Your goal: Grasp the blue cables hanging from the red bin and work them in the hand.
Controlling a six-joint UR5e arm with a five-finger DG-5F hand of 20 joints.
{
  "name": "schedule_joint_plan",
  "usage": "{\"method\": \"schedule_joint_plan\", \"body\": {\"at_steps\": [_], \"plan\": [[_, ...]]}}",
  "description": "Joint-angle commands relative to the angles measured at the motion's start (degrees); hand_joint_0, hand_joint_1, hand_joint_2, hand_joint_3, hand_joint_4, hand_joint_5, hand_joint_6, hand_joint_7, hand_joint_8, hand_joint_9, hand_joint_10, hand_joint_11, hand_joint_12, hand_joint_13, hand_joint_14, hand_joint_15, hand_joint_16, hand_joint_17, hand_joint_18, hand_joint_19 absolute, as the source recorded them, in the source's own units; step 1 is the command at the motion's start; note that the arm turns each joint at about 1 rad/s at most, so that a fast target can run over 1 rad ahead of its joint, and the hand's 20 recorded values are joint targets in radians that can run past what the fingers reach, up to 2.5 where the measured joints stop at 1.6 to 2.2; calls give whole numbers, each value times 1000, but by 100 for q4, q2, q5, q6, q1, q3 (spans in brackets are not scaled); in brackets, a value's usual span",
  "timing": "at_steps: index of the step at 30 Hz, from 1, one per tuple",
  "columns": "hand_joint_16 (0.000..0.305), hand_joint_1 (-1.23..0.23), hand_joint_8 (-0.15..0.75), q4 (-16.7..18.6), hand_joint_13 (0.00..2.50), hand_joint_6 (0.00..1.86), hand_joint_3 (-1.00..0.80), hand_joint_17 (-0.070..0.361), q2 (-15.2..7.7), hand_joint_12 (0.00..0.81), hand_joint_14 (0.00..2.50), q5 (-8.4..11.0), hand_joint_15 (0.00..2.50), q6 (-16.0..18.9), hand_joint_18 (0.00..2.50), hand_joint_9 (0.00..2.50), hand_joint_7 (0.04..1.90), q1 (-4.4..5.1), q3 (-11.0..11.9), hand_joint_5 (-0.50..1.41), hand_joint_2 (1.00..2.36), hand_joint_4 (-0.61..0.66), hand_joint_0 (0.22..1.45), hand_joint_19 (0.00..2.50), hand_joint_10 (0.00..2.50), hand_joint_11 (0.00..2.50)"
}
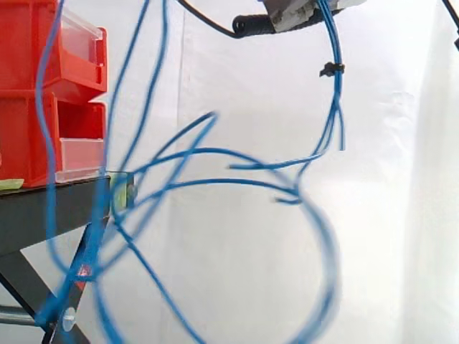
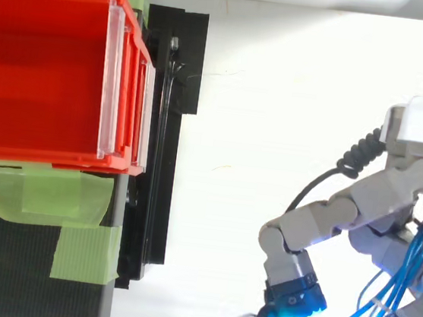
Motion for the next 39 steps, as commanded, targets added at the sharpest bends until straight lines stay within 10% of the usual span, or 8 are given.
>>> {"method": "schedule_joint_plan", "body": {"at_steps": [1, 39], "plan": [[209, -722, 510, 3, 2067, 1, -479, 157, 2, 704, 2500, 0, 2079, 1352, 2425, 1913, 1632, 1, 0, 731, 1021, 249, 892, 764, 2500, 2500], [209, -717, 510, -5, 2067, 1, -493, 157, -7, 704, 2500, 0, 2079, 1352, 2425, 1913, 1645, 1, 0, 727, 1021, 241, 894, 764, 2500, 2500]]}}
